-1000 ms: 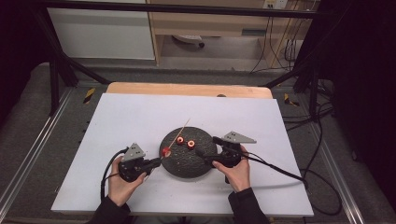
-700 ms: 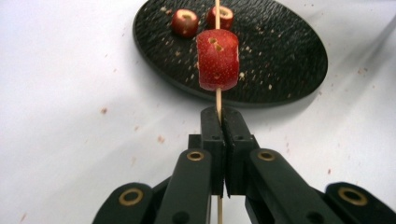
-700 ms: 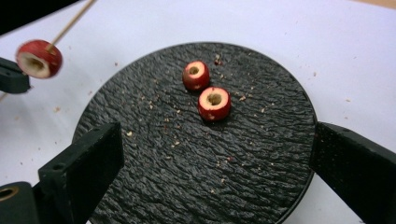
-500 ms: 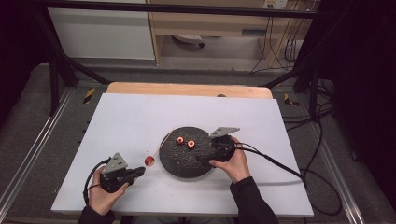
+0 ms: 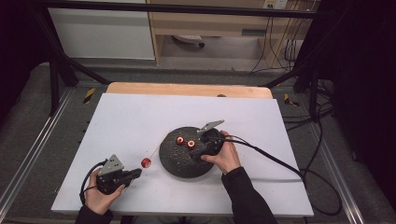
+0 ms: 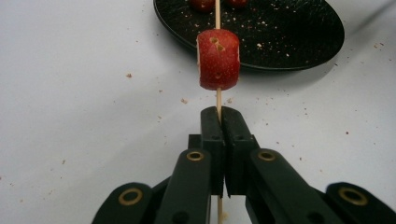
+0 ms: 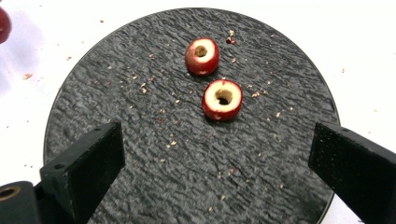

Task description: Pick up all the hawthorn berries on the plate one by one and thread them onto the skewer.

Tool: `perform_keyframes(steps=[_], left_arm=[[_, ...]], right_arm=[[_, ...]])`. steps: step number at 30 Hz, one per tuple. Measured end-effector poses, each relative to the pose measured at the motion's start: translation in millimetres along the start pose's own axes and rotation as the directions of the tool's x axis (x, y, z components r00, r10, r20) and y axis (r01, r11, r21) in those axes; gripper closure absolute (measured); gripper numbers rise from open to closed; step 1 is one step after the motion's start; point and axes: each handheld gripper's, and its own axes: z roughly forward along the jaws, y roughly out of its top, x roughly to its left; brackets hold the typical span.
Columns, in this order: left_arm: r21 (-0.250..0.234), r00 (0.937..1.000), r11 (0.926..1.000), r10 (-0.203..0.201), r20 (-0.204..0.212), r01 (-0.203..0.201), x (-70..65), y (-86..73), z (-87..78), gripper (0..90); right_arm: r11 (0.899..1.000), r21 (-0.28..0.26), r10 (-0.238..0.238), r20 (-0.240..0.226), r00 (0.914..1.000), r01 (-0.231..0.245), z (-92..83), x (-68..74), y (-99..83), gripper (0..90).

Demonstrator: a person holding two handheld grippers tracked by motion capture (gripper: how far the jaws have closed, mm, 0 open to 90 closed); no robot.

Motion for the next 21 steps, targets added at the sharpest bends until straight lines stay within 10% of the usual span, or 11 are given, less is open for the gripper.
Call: perform_keyframes(steps=[21], left_arm=[[0.006, 0.9999, 0.9999, -0.012, 0.009, 0.012, 1.8, -0.9, 1.4, 87.9]], right_arm=[[0.991, 0.136, 0.018, -0.002, 0.9998, -0.017, 36.0, -8.6, 34.0, 29.8]])
